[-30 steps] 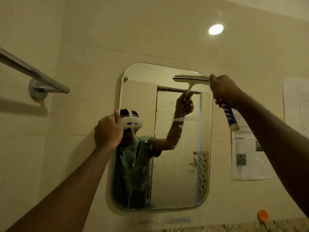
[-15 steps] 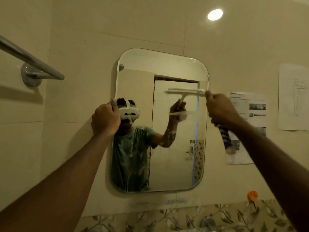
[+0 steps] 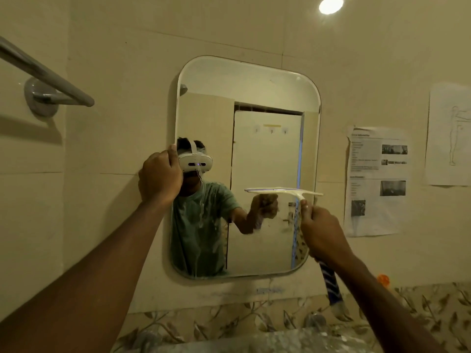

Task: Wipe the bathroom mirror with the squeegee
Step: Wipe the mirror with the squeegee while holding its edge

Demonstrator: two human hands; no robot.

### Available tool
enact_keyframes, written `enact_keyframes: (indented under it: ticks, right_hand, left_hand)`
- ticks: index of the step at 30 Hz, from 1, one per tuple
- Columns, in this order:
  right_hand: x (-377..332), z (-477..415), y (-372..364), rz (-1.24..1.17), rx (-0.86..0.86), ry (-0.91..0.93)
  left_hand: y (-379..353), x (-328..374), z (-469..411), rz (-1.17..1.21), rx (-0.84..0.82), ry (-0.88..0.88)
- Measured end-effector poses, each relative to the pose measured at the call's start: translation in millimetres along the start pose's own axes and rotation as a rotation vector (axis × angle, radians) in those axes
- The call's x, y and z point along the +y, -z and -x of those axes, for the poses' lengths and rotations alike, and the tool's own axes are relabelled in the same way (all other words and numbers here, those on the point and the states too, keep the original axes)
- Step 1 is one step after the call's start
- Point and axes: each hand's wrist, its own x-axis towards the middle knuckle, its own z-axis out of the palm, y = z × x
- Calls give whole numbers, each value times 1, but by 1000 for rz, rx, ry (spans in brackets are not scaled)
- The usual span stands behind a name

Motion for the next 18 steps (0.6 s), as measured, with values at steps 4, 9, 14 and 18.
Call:
enact_keyframes:
  ticks: [4,9,14,18]
  right_hand:
    - [-34,-38,32,-26,95,16]
    - [-46,-62,45,-15,130,32]
    - [12,-2,2,23,21,-35]
    - [32,33,-12,85,-46,-103]
  left_hand:
    - [2,1,4,-14,-32,4]
    - [1,-7,17,-29,-36,14]
    - [-1,-8,23,-39,-18,23]
    - [2,-7,21,-34,-44,14]
